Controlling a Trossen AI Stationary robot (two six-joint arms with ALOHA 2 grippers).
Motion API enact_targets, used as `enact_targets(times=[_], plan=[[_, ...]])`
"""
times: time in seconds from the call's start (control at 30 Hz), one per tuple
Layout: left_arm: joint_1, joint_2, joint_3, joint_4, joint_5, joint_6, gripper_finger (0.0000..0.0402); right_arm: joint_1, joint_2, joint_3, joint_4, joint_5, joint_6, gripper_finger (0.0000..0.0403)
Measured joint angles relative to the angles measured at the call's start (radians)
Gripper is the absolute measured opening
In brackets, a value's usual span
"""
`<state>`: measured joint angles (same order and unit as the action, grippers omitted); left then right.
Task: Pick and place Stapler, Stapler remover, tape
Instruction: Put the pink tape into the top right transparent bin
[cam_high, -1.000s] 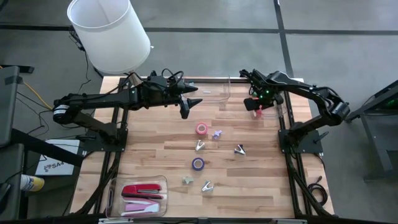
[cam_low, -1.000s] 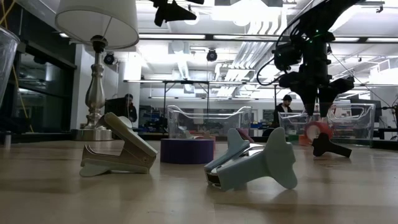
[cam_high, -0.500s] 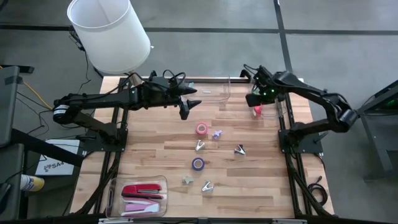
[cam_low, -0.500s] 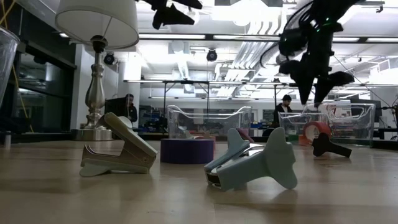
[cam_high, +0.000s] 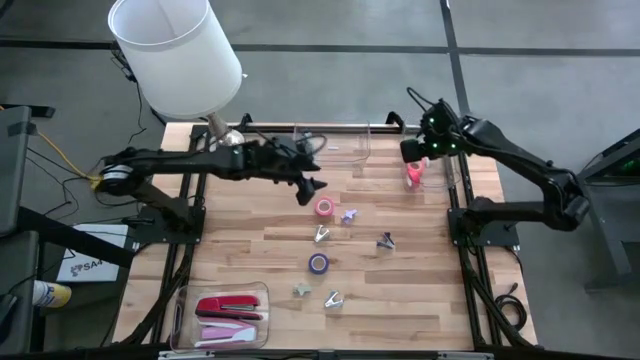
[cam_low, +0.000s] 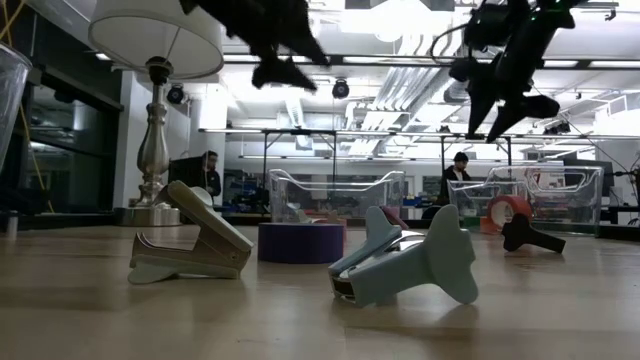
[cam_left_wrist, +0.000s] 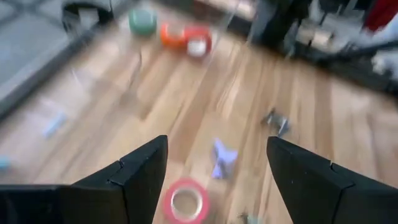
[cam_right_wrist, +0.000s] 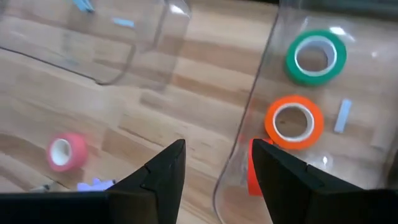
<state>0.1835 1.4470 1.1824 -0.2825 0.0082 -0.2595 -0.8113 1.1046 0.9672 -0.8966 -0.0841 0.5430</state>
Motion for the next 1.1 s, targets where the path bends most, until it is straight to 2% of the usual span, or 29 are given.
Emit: enact_targets(times=[0.2, 0.4, 0.67, 0.8, 1.1], plan=[[0.000, 0.106, -0.001, -0.100, 0.058, 0.021, 0.0271, 0.002, -0.064, 0.000, 0.022, -0.004, -0.026, 0.0177], [-0.001, 0.188, 0.000, -0.111, 0.093, 0.037, 0.0271, 0.003, -0.106, 0.000, 0.031, -0.001, -0.046, 0.0177], [-0.001, 0.270, 0.000, -0.118, 0.117, 0.293, 0.0271, 0.028, -0.112, 0.000, 0.036, -0.004, -0.081, 0.0177], [-0.001, 0.308, -0.001, -0.121, 0.141, 0.376, 0.0271, 0.047, -0.112, 0.000, 0.037, -0.005, -0.106, 0.0177], [-0.005, 0.359, -0.001, -0.115, 0.117, 0.530, 0.0271, 0.081, -0.112, 0.000, 0.037, -0.004, -0.126, 0.0177]])
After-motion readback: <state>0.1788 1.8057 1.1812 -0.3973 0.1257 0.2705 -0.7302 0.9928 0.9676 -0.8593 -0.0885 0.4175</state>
